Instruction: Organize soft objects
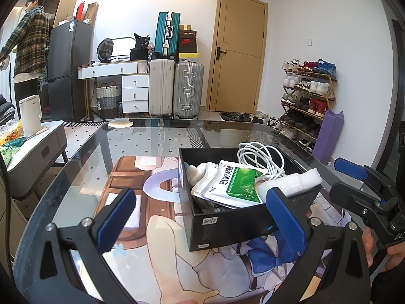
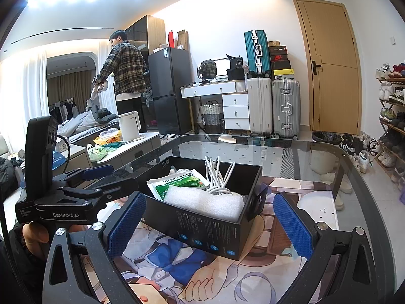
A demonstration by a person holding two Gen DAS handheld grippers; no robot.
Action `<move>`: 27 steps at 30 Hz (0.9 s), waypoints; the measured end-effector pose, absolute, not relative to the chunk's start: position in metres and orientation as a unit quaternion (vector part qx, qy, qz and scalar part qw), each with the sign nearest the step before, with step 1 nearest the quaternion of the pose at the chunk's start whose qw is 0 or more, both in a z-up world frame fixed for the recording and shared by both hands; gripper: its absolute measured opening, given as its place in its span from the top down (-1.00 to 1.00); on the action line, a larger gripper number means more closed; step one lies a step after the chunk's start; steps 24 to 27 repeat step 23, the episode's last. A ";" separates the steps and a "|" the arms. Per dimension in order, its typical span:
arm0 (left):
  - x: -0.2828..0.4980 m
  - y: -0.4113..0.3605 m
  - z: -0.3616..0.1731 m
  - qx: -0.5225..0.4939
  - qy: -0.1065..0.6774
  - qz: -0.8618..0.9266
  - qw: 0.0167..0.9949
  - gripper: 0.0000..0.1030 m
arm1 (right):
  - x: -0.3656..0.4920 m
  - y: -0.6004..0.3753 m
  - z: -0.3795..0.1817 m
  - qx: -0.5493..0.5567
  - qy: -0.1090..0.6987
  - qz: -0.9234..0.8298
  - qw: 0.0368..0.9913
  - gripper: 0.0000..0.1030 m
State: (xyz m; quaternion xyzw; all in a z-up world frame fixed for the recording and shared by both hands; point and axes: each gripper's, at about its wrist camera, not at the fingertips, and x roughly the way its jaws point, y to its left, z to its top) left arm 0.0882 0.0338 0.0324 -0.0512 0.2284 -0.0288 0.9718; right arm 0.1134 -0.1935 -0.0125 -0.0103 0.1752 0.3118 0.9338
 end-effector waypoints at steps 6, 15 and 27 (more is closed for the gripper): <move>0.088 0.034 0.032 -0.051 0.229 -0.029 0.972 -1.00 | 0.113 -0.194 -0.013 -0.010 0.175 0.312 0.934 -0.99; 0.088 0.034 0.032 -0.051 0.229 -0.029 0.972 -1.00 | 0.113 -0.194 -0.012 -0.010 0.175 0.312 0.934 -0.99; 0.087 0.034 0.034 -0.050 0.226 -0.026 0.972 -1.00 | 0.114 -0.193 -0.013 -0.009 0.176 0.312 0.934 -0.99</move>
